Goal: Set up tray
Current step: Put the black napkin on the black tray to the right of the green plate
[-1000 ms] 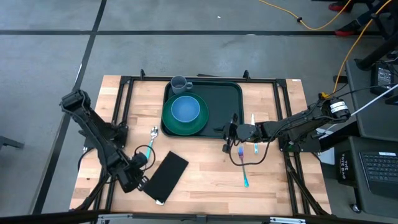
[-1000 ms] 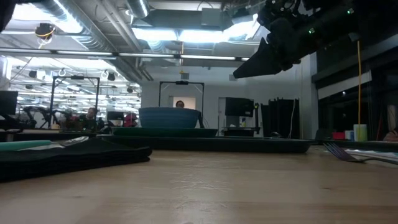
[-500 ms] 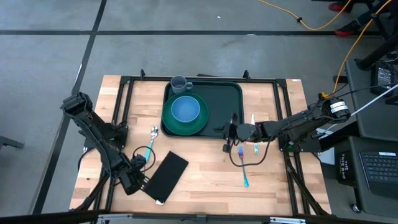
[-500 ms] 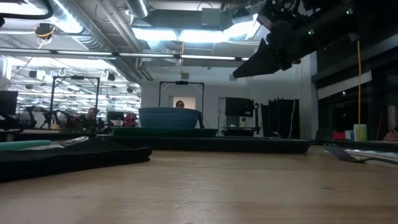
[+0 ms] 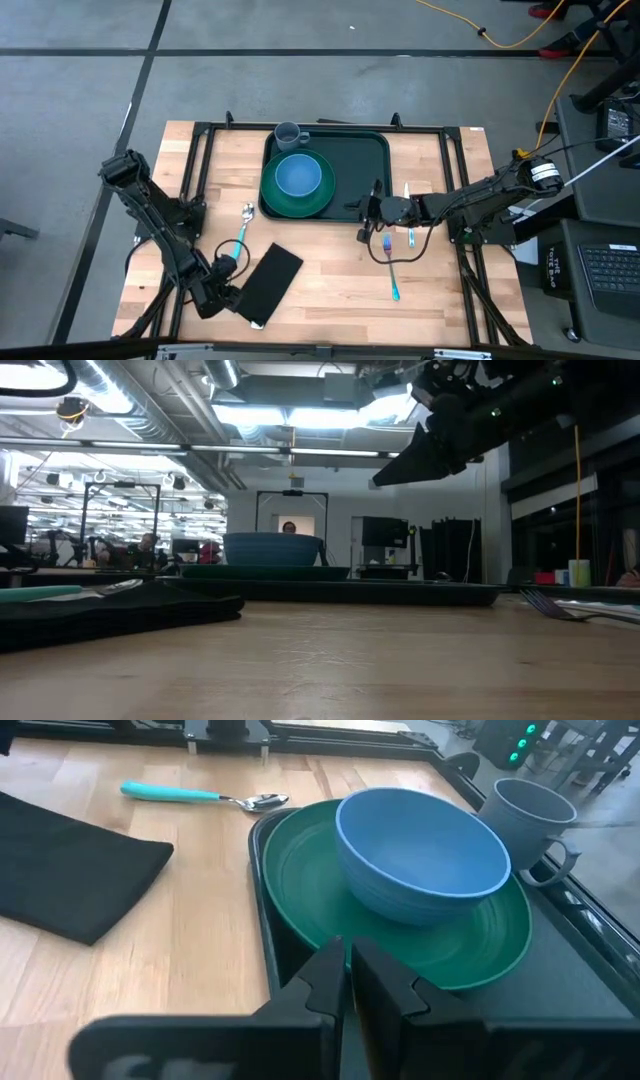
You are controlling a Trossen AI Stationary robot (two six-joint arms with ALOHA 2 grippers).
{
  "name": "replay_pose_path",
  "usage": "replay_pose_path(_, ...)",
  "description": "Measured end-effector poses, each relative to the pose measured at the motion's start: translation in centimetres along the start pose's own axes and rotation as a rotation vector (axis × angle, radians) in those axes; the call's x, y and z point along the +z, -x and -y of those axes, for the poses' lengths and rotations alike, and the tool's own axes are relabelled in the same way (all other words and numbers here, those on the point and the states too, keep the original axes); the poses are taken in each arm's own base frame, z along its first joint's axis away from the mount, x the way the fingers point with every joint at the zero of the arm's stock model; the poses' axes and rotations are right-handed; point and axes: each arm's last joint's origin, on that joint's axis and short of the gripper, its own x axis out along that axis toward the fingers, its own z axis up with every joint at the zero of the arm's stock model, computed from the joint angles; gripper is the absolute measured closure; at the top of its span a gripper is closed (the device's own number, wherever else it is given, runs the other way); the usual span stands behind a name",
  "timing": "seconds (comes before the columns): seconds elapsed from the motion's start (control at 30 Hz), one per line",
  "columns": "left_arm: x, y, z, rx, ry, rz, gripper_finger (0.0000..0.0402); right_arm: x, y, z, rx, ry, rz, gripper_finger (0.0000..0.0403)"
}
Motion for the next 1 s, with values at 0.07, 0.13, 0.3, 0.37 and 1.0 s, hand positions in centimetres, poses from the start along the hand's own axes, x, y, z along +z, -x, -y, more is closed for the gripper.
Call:
replay_pose_path(0.07, -0.1, -0.5, 0.1, 0.006, 0.003, 0.007, 0.0202, 0.0, 0.0, 0.0, 0.000, -0.016, 0.000, 0.0375)
replay_pose_path(0.13, -0.2, -1.2, 0.2, 0.011, 0.000, 0.016, 0.0200, 0.0, 0.0, 0.0, 0.000, -0.023, 0.000, 0.0375)
replay_pose_path(0.3, -0.6, -3.2, 0.5, 0.009, -0.012, 0.016, 0.0201, 0.0, 0.0, 0.0, 0.000, -0.026, 0.000, 0.0375)
replay_pose_path(0.37, -0.6, -3.9, 0.5, 0.026, -0.011, 0.018, 0.0201, 0.0, 0.0, 0.0, 0.000, -0.027, 0.000, 0.0375)
replay_pose_path(1.0, -1.1, -4.7, 1.0, 0.011, 0.041, -0.018, 0.0203, 0.0, 0.0, 0.0, -0.001, -0.050, 0.000, 0.0375)
